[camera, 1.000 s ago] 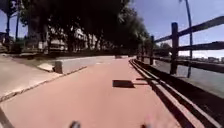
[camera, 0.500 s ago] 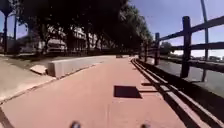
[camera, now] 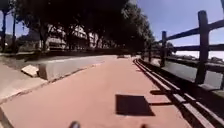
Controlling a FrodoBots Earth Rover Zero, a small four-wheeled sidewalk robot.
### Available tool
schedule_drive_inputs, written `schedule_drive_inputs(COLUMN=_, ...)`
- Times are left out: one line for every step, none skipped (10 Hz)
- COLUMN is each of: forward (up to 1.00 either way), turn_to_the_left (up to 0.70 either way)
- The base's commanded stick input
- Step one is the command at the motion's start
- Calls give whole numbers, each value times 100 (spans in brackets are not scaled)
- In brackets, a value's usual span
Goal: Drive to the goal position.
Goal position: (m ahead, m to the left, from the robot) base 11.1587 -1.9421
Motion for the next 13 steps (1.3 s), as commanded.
schedule_drive_inputs(forward=85, turn_to_the_left=-8)
schedule_drive_inputs(forward=85, turn_to_the_left=0)
schedule_drive_inputs(forward=85, turn_to_the_left=0)
schedule_drive_inputs(forward=85, turn_to_the_left=0)
schedule_drive_inputs(forward=85, turn_to_the_left=0)
schedule_drive_inputs(forward=85, turn_to_the_left=0)
schedule_drive_inputs(forward=85, turn_to_the_left=0)
schedule_drive_inputs(forward=85, turn_to_the_left=0)
schedule_drive_inputs(forward=85, turn_to_the_left=0)
schedule_drive_inputs(forward=85, turn_to_the_left=0)
schedule_drive_inputs(forward=85, turn_to_the_left=0)
schedule_drive_inputs(forward=85, turn_to_the_left=0)
schedule_drive_inputs(forward=85, turn_to_the_left=0)
